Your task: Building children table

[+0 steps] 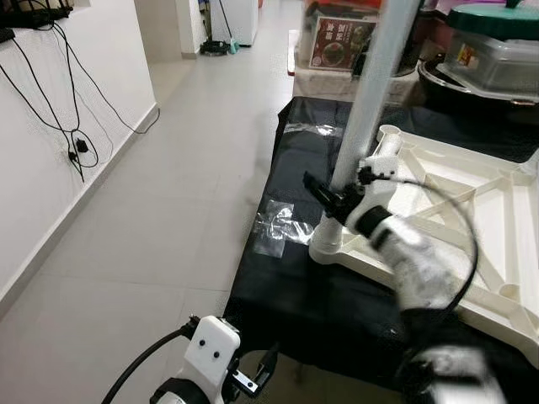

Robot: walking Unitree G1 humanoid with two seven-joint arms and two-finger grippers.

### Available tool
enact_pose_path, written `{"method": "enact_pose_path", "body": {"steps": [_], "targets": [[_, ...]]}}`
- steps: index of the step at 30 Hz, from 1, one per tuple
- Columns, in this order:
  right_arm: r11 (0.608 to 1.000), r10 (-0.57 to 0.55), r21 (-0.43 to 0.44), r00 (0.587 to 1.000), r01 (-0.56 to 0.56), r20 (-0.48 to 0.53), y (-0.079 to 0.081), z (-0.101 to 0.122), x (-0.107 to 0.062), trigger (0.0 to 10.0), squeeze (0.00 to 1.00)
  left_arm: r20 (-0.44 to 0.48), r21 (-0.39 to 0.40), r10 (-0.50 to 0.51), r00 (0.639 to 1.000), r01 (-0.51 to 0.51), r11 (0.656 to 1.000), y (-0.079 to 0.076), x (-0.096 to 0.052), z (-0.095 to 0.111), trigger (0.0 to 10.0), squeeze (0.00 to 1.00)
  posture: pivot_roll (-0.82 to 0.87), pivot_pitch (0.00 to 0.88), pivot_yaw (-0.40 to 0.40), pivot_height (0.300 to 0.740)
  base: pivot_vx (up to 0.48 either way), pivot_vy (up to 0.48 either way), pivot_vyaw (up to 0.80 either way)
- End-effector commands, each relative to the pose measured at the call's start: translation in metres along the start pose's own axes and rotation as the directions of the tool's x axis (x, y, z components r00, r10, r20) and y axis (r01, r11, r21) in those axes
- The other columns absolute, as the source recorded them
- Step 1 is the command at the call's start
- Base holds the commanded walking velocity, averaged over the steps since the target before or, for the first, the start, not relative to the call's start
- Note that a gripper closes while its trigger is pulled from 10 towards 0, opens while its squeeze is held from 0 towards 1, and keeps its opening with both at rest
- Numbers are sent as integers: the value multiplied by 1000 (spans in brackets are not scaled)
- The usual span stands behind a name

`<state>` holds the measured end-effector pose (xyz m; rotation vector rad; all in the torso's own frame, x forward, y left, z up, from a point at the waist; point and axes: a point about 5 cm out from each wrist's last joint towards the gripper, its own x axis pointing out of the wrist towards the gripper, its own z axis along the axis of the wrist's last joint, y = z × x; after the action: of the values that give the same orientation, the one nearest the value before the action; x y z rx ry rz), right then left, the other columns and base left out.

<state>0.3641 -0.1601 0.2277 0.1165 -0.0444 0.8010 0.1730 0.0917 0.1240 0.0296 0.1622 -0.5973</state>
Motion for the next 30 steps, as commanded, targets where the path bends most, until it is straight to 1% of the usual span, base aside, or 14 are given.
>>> {"method": "enact_pose_path", "body": {"steps": [1, 7, 9, 10, 12, 18, 21, 22, 23, 24, 25, 26, 28, 30], "targets": [[968, 247, 57, 968, -245, -39, 22, -13, 15, 10000, 0, 0, -21, -12, 1000, 12, 1000, -1, 2, -1, 10000, 0, 136, 93, -63, 740, 0, 0, 0], [844, 536, 73, 838, -531, -100, 33, -12, 33, 10000, 0, 4, -23, -6, 1000, 6, 1000, -3, 0, 0, 10000, 0, 179, 108, -80, 740, 0, 0, 0], [832, 554, 77, 827, -549, -98, 33, -10, 36, 10000, 0, 5, -23, -5, 1000, 5, 1000, -3, -1, 1, 10000, 0, 179, 108, -80, 740, 0, 0, 0], [827, 562, 79, 820, -556, -109, 34, -11, 41, 784, 0, 5, -23, -3, 1000, 3, 1000, -3, -1, 1, 10000, 0, 186, 119, -84, 740, 0, 0, 0], [826, 563, 73, 817, -558, -128, 35, -13, 44, 0, 0, 5, -22, -2, 1000, 2, 1000, -3, -2, 1, 10000, 0, 189, 121, -86, 740, 0, 0, 0], [837, 542, 20, 822, -547, -177, 37, -24, 47, 0, 0, 5, -23, 3, 1000, -3, 1000, -3, -2, 2, 10000, 0, 187, 125, -85, 740, 0, 0, 0], [949, 302, -49, 940, -313, -159, 24, -31, 46, 0, 0, 5, -25, 1, 1000, -1, 1000, -3, -2, 2, 10000, 0, 177, 123, -85, 740, 0, 0, 0], [989, 108, -84, 984, -120, -141, 13, -32, 44, 0, 0, 6, -26, -1, 1000, 1, 1000, -3, -2, 1, 10000, 0, 166, 119, -83, 740, 0, 0, 0], [995, -18, -104, 992, 4, -126, 5, -32, 43, 0, 0, 6, -26, -2, 1000, 3, 1000, -3, -2, 1, 10000, 0, 166, 119, -83, 740, 0, 0, 0], [995, -18, -104, 992, 4, -126, 5, -32, 43, 0, 0, 6, -26, -2, 1000, 3, 1000, -3, -2, 1, 10000, 0, 166, 119, -83, 740, 0, 0, 0], [907, -419, -86, 905, 413, -68, -19, -31, 27, 0, 0, 6, -26, -5, 1000, 5, 1000, -2, -1, 1, 10000, 0, 153, 117, -77, 740, 0, 0, 0], [907, -419, -86, 905, 413, -68, -19, -31, 27, 0, 0, 6, -26, -5, 1000, 5, 1000, -2, -1, 1, 10000, 0, 153, 117, -77, 740, 0, 0, 0], [714, -700, -84, 714, 696, -31, -29, -35, 2, 0, 0, 5, -26, -7, 1000, 7, 1000, -1, 0, 0, 10000, 0, 141, 114, -69, 740, 0, 0, 0], [714, -700, -84, 714, 696, -31, -29, -35, 2, 0, 0, 5, -26, -7, 1000, 7, 1000, -1, 0, 0, 10000, 0, 141, 114, -69, 740, 0, 0, 0]]}}
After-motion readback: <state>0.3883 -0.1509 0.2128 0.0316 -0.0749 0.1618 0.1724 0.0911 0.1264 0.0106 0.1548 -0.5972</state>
